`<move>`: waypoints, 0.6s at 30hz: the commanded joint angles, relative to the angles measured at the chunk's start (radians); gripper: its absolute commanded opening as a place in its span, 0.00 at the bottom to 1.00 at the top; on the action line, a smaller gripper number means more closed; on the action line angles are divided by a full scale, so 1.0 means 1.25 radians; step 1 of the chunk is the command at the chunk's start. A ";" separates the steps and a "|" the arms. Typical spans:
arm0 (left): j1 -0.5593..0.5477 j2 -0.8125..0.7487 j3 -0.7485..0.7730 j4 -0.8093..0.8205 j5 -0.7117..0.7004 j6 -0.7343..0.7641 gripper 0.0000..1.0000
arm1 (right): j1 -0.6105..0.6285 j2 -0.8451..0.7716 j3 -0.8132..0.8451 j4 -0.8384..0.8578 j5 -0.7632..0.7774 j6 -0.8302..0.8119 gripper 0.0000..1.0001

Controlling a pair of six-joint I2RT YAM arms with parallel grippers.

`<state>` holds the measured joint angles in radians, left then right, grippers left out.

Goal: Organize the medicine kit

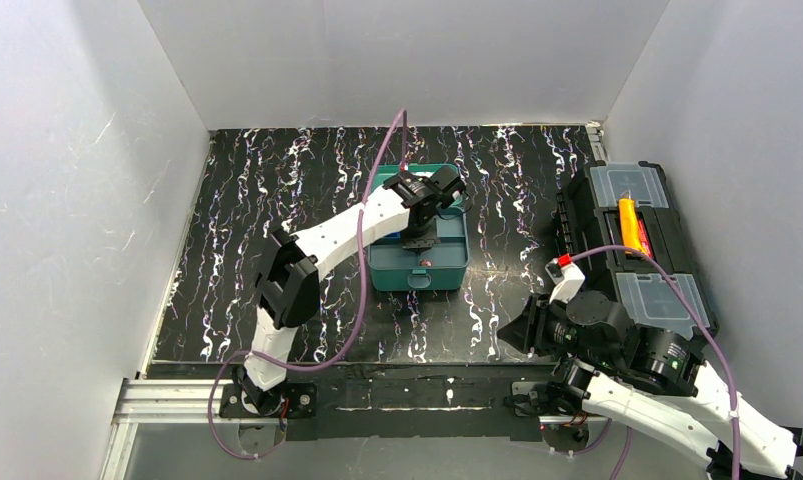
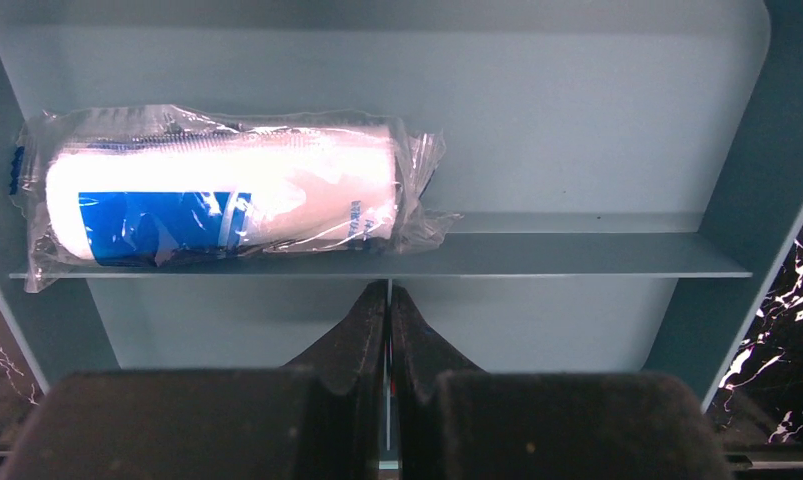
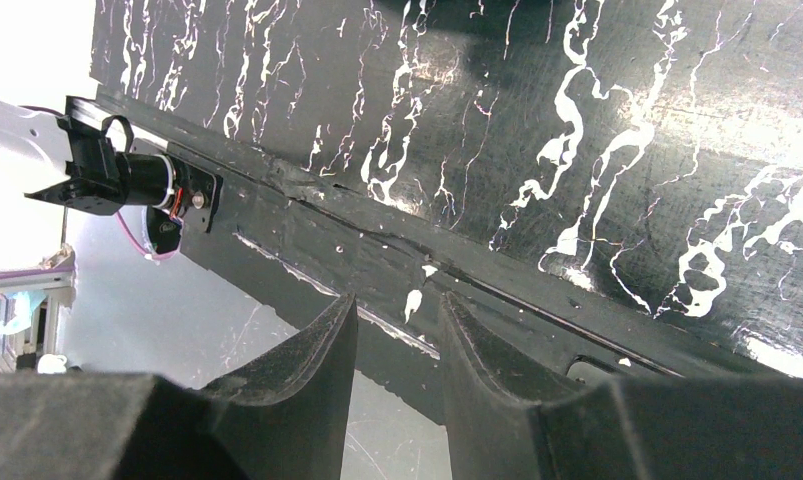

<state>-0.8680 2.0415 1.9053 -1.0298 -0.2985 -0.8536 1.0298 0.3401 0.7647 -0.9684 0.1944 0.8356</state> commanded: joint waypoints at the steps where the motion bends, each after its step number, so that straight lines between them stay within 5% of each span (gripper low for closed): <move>1: -0.001 -0.054 -0.052 -0.042 0.001 -0.006 0.00 | 0.000 0.003 -0.007 0.030 -0.007 0.005 0.43; 18: -0.061 -0.220 -0.320 0.015 0.037 -0.030 0.00 | 0.000 0.057 0.004 0.063 -0.011 -0.003 0.44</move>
<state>-0.9134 1.8111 1.5826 -0.9401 -0.2909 -0.8768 1.0298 0.3923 0.7551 -0.9478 0.1867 0.8356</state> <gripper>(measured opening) 0.017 0.437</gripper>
